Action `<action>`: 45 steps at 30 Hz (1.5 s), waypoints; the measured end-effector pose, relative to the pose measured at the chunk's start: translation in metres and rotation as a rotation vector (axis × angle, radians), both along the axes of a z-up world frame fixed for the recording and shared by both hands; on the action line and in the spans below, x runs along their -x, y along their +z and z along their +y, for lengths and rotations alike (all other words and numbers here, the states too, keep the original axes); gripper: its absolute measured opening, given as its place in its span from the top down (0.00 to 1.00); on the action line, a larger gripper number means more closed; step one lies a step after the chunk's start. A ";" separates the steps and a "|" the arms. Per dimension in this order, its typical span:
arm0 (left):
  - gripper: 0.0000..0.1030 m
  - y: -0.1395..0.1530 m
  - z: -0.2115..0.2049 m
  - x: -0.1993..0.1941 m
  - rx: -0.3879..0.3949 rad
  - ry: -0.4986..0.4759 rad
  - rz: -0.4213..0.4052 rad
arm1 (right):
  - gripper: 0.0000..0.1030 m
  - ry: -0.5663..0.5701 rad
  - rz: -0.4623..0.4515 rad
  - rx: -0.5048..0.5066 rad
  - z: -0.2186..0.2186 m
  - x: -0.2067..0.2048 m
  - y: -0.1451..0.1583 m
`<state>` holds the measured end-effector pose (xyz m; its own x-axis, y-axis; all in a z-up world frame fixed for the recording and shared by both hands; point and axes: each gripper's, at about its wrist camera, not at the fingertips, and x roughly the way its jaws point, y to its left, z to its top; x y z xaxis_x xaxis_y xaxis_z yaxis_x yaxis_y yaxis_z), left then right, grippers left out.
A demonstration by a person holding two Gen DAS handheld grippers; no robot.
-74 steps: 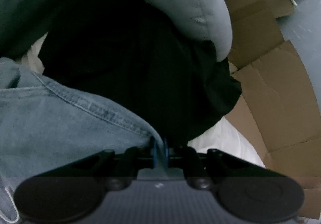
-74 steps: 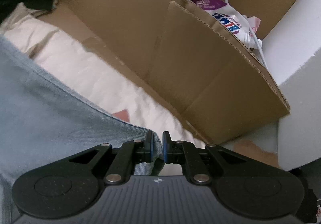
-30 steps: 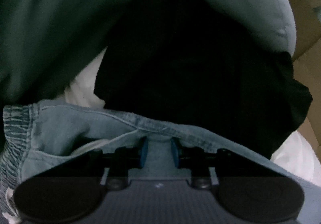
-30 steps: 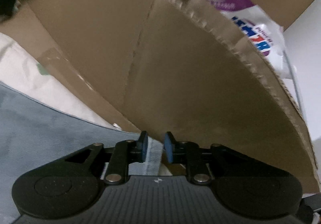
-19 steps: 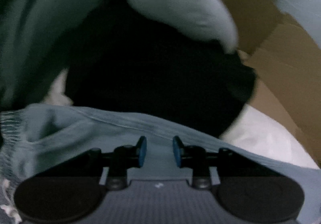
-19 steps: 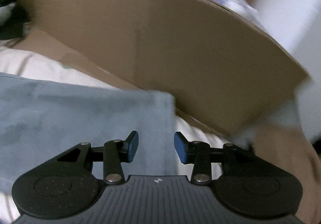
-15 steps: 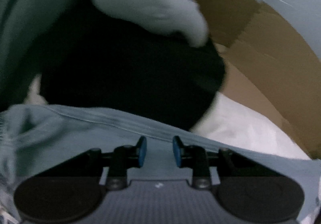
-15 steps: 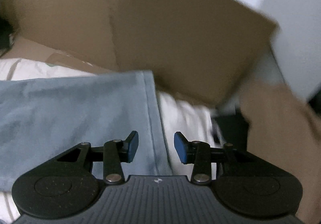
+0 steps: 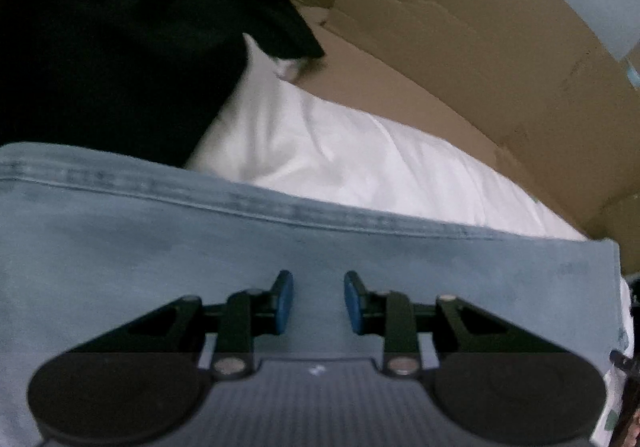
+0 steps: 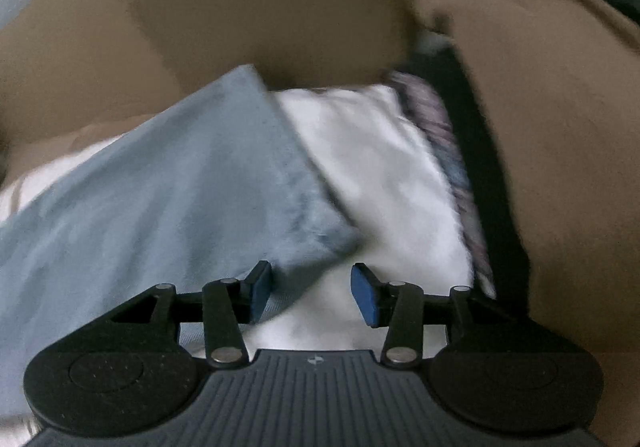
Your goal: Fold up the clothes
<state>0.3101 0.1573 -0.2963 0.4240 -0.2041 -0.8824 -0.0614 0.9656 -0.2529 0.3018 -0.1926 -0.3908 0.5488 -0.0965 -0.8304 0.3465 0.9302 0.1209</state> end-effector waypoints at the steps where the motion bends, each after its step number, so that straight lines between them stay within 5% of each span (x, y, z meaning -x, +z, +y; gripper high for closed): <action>1: 0.71 -0.002 -0.003 0.000 -0.003 -0.006 -0.001 | 0.51 -0.025 -0.014 -0.032 -0.003 0.001 0.000; 5: 0.69 -0.008 -0.006 0.001 -0.007 -0.012 -0.002 | 0.51 -0.048 -0.085 -0.116 -0.010 0.001 0.003; 9: 0.68 -0.016 -0.007 0.001 0.002 0.004 0.004 | 0.52 -0.116 -0.058 -0.200 -0.017 -0.011 -0.006; 11: 0.68 -0.019 -0.006 0.000 0.001 0.003 0.003 | 0.83 -0.112 -0.062 -0.174 -0.019 -0.011 -0.007; 14: 0.68 -0.022 -0.008 -0.002 0.001 -0.020 -0.004 | 0.92 -0.096 -0.069 -0.131 -0.024 -0.003 -0.001; 26: 0.68 -0.027 -0.021 -0.025 -0.037 -0.094 -0.032 | 0.93 -0.107 -0.124 -0.035 -0.012 0.013 0.014; 36: 0.63 -0.040 -0.042 -0.054 -0.074 -0.139 -0.028 | 0.92 -0.140 -0.053 -0.025 -0.008 0.010 -0.008; 40: 0.59 -0.039 -0.052 -0.047 -0.069 -0.180 -0.027 | 0.78 -0.163 -0.025 -0.002 -0.003 0.012 0.001; 45: 0.58 -0.034 -0.069 -0.027 -0.077 -0.261 -0.036 | 0.73 -0.127 -0.097 0.100 0.016 0.025 0.027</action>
